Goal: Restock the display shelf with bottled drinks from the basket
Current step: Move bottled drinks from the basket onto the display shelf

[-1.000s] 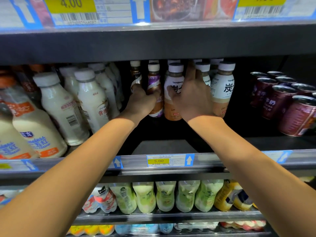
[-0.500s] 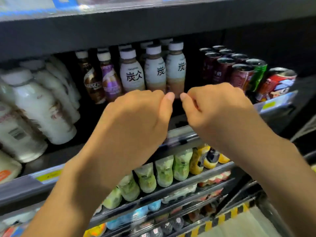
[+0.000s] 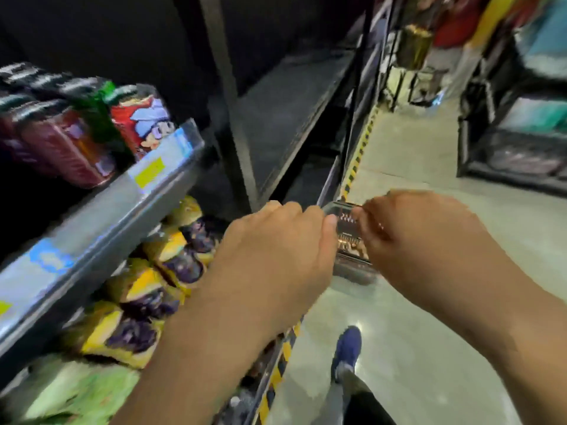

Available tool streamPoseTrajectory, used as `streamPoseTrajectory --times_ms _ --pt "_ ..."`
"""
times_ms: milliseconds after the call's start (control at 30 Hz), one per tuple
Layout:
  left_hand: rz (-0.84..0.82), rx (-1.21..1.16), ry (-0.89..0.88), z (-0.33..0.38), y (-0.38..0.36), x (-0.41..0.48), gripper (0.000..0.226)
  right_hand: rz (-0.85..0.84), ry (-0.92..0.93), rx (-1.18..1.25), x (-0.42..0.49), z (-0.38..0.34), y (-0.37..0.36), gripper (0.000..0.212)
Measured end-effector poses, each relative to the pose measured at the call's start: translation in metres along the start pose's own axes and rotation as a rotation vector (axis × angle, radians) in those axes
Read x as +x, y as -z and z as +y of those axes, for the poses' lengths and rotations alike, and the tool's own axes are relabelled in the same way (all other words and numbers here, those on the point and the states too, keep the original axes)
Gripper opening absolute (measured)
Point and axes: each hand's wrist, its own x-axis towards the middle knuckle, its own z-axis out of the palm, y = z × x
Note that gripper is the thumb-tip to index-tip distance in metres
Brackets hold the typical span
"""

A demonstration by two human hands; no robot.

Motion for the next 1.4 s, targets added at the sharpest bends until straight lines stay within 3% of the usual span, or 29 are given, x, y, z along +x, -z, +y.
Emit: streamPoseTrajectory --times_ms 133,300,533,700,800,967,1100,1200,1400 --pt "-0.125 0.067 -0.137 0.028 -0.061 0.095 0.037 -0.053 -0.16 0.024 0.053 0.084 -0.035 0.037" --pt "-0.325 0.044 -0.167 0.048 -0.158 0.228 0.017 -0.135 -0.32 0.045 0.156 0.185 -0.086 0.046" --pt "-0.666 0.009 0.001 0.064 -0.284 0.394 0.019 -0.373 -0.317 0.045 0.287 0.302 -0.157 0.034" --pt "-0.782 -0.025 0.066 0.063 -0.375 0.455 0.038 -0.529 -0.349 0.116 0.352 0.355 -0.244 0.025" --pt "-0.924 -0.07 0.069 0.058 -0.452 0.484 0.043 -0.615 -0.434 0.186 0.383 0.378 -0.323 0.025" --pt "-1.066 -0.059 0.013 0.038 -0.618 0.508 0.034 -0.758 -0.656 0.34 0.41 0.406 -0.498 0.028" --pt "-1.117 -0.053 0.024 0.014 -0.77 0.502 0.031 -0.843 -0.799 0.486 0.409 0.42 -0.644 0.04" --pt "-1.146 -0.061 0.055 -0.006 -0.885 0.484 0.028 -0.902 -0.924 0.599 0.405 0.421 -0.753 0.036" --pt "-1.176 0.068 0.031 -0.046 -1.079 0.45 0.052 -0.901 -1.126 0.797 0.408 0.401 -0.95 0.043"
